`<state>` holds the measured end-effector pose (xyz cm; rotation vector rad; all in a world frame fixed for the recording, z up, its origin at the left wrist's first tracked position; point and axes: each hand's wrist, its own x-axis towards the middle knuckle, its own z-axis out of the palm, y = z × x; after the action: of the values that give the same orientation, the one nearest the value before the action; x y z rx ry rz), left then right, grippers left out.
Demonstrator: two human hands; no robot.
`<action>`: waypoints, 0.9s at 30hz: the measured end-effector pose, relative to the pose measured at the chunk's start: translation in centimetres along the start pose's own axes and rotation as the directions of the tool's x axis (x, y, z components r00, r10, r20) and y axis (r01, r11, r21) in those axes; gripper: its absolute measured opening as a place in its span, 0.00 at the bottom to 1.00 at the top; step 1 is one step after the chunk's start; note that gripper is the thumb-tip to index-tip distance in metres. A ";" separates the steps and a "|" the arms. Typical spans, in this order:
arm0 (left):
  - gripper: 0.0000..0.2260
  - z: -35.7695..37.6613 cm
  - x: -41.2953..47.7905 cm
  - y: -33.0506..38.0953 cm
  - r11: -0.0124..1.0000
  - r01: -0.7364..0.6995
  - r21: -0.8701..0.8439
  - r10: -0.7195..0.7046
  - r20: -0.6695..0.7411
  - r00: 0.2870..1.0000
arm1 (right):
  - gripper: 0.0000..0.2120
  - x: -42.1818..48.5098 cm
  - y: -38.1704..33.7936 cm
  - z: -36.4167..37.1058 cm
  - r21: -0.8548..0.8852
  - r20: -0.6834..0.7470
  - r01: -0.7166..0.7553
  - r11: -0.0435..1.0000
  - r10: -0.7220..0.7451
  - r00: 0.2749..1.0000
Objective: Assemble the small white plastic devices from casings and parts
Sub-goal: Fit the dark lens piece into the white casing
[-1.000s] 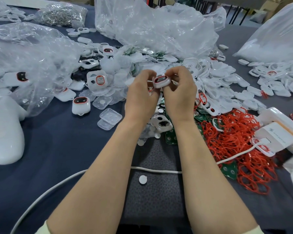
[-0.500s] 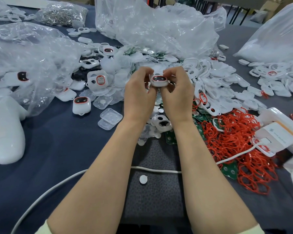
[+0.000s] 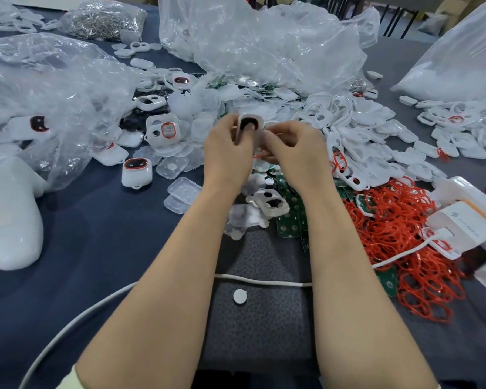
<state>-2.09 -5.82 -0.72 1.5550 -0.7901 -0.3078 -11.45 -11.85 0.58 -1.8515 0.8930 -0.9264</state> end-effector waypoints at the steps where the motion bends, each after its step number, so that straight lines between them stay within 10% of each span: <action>1: 0.05 -0.2 0.1 0.2 0.988 0.090 -0.128 -0.093 -0.015 0.996 | 0.04 0.1 0.0 -0.4 -0.044 -0.011 -0.023 0.999 0.022 1.000; 6: 0.04 -1.3 0.6 0.9 0.658 0.349 -0.668 -0.413 0.067 0.908 | 0.06 -0.2 -0.1 -2.3 -0.568 0.251 -0.015 0.823 0.190 0.949; 15: 0.11 -1.0 0.9 0.9 0.569 0.470 -0.675 -0.439 0.234 0.867 | 0.09 -0.6 -0.4 -1.0 -0.716 0.234 -0.005 0.698 0.248 0.940; 21: 0.04 0.0 0.7 0.3 0.831 0.380 -0.406 -0.372 0.102 0.922 | 0.04 0.0 0.0 -0.9 -0.179 -0.083 -0.106 0.978 0.092 0.992; 27: 0.06 0.4 0.6 0.0 0.843 0.365 -0.394 -0.345 0.124 0.930 | 0.04 0.2 -0.1 -0.5 0.376 0.023 -0.170 0.911 0.175 0.984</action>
<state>-1.95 -6.49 -0.61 1.2839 -0.4265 -0.7415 -11.77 -12.16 0.91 -1.4160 0.8053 -0.9251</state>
